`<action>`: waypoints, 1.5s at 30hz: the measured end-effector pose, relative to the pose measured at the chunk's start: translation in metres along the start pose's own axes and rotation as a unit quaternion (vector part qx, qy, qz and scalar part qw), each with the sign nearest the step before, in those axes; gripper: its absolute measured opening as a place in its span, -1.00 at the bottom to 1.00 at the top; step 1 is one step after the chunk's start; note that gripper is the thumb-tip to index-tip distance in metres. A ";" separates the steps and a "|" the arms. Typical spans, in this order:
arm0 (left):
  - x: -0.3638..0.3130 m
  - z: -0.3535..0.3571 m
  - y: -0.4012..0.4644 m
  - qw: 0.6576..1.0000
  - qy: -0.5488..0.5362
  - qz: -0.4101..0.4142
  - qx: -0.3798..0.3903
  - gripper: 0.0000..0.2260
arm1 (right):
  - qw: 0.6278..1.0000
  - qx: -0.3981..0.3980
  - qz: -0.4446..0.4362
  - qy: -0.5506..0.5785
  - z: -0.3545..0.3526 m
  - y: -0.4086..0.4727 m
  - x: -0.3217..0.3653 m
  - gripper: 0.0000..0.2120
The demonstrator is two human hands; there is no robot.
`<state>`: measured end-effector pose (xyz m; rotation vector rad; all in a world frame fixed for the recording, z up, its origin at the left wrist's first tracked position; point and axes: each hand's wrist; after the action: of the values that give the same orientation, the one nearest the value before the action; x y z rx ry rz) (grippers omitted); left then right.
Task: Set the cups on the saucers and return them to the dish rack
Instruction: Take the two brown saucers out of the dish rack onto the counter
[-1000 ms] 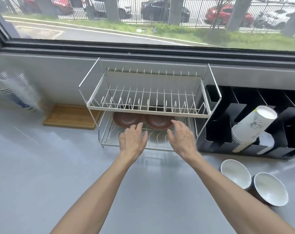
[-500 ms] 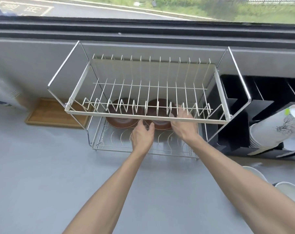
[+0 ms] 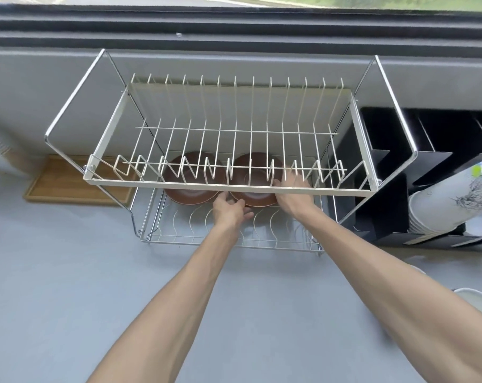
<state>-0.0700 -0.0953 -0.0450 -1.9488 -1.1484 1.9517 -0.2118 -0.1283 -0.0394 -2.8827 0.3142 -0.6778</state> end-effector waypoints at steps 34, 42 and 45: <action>0.061 -0.089 -0.136 0.993 0.068 0.077 0.055 -0.59 | 0.987 -0.073 0.050 0.137 -0.022 -0.181 -0.050 -0.68; 0.102 -0.092 -0.170 0.988 0.110 0.076 0.083 -0.61 | 0.977 -0.049 0.104 0.178 -0.011 -0.235 -0.093 -0.68; 0.121 -0.087 -0.180 0.984 0.130 0.074 0.099 -0.62 | 0.973 -0.048 0.126 0.188 -0.003 -0.252 -0.120 -0.65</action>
<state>-0.0798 0.1368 -0.0199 -2.1506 -0.7334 1.7309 -0.2761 0.1431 -0.0349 -2.7142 0.7653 -1.1832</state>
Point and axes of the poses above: each hand's wrist, its own y-axis towards the middle knuckle, its own z-axis out of the palm, x = y × z, and after that the axes turned 7 degrees about -x, right-handed
